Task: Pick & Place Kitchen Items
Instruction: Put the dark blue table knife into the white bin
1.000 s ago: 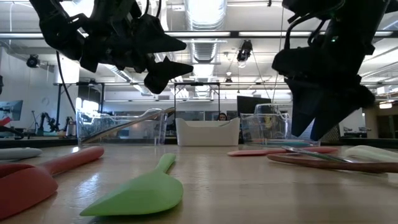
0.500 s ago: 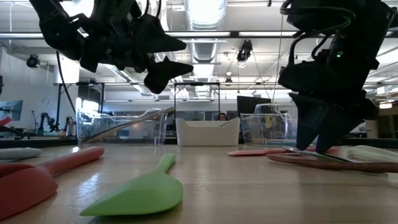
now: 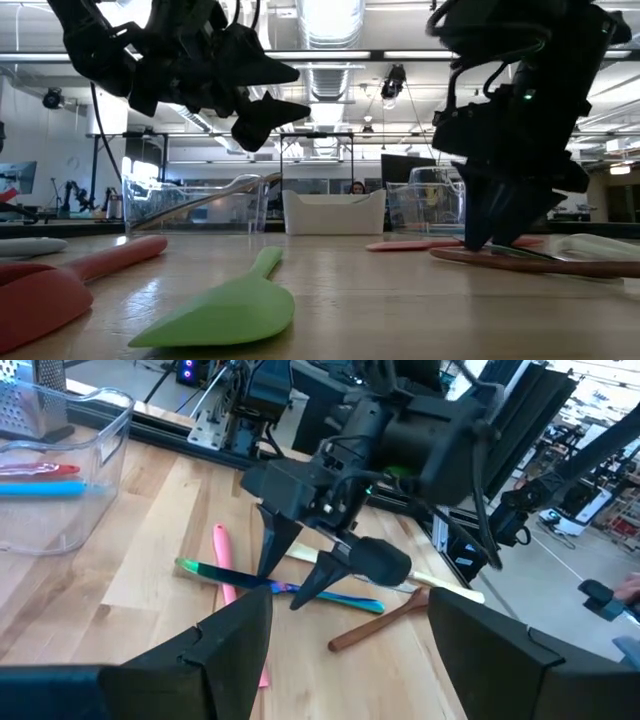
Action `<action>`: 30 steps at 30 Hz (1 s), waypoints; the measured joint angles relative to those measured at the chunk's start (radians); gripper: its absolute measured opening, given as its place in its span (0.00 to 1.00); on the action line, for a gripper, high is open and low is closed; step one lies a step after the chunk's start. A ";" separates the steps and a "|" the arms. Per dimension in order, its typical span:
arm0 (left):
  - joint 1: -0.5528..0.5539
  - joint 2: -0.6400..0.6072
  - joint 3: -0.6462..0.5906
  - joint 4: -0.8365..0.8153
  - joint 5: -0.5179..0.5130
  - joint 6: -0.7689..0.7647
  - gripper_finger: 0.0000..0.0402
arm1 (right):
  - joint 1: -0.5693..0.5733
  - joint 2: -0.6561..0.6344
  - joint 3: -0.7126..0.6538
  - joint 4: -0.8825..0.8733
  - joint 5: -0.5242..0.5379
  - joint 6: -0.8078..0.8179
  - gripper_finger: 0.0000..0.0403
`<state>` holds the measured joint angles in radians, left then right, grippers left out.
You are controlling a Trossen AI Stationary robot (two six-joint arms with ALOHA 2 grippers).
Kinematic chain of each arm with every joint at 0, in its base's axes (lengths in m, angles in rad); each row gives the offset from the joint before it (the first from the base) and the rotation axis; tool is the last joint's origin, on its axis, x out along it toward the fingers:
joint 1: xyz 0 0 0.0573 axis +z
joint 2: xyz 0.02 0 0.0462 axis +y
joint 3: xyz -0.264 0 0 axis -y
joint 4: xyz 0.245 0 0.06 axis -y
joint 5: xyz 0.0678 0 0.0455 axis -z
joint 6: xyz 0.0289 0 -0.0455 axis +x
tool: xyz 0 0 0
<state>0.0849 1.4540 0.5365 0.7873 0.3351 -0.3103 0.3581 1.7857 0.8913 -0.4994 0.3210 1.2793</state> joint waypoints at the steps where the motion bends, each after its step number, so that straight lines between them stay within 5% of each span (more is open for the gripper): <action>1: 0.000 0.000 0.000 -0.002 0.000 0.000 0.67 | 0.000 0.014 0.021 -0.036 0.000 0.002 0.58; 11: 0.000 0.000 0.000 -0.002 0.004 0.000 0.67 | -0.002 0.073 0.131 -0.187 -0.015 0.020 0.47; 26: 0.000 -0.001 0.000 -0.002 0.013 -0.004 0.67 | -0.002 0.070 0.121 -0.202 -0.038 -0.004 0.11; 30: 0.000 -0.001 0.000 -0.002 0.013 -0.004 0.67 | -0.002 0.068 0.120 -0.204 -0.039 -0.004 0.08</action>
<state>0.0853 1.4532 0.5362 0.7849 0.3477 -0.3147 0.3561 1.8540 1.0116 -0.7036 0.2821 1.2751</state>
